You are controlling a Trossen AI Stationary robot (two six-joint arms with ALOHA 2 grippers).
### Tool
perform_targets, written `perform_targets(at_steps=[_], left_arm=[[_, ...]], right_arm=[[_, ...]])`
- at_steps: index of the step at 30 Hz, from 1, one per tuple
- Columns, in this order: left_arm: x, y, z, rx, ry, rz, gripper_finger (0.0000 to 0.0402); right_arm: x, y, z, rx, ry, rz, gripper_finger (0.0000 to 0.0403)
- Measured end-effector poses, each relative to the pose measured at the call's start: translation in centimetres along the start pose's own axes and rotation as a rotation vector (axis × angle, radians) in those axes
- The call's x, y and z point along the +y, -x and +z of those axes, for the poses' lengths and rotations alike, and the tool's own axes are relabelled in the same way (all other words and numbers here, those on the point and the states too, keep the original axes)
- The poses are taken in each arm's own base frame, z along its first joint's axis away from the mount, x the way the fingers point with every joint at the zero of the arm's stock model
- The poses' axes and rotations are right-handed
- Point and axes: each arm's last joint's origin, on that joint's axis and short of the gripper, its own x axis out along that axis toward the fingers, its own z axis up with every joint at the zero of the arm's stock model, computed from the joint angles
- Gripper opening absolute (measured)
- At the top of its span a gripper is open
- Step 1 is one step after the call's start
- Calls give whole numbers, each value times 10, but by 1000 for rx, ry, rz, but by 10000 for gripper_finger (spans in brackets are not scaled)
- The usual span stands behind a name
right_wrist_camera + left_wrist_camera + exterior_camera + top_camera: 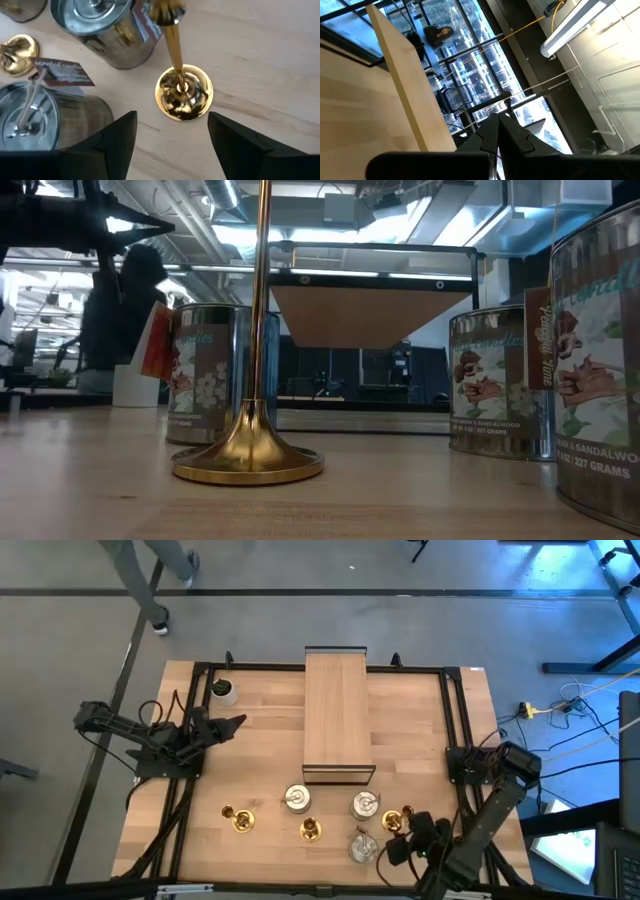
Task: Pick & Place candle stick holders
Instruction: Put the bottom right gold candle holder on the shelf
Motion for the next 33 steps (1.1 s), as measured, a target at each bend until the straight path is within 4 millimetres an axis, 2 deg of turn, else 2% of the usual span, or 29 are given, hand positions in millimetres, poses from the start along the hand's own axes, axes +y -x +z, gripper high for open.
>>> perform_targets(at_steps=[18,27,33], left_arm=[[0,0,0,0,7,0,1],[0,0,0,-1,29,0,1],[0,0,0,-4,42,2,1]], right_arm=[[5,-5,7,-76,-89,36,246],[7,-12,19,-161,-91,6,244],[13,-23,14,-165,-101,13,210]])
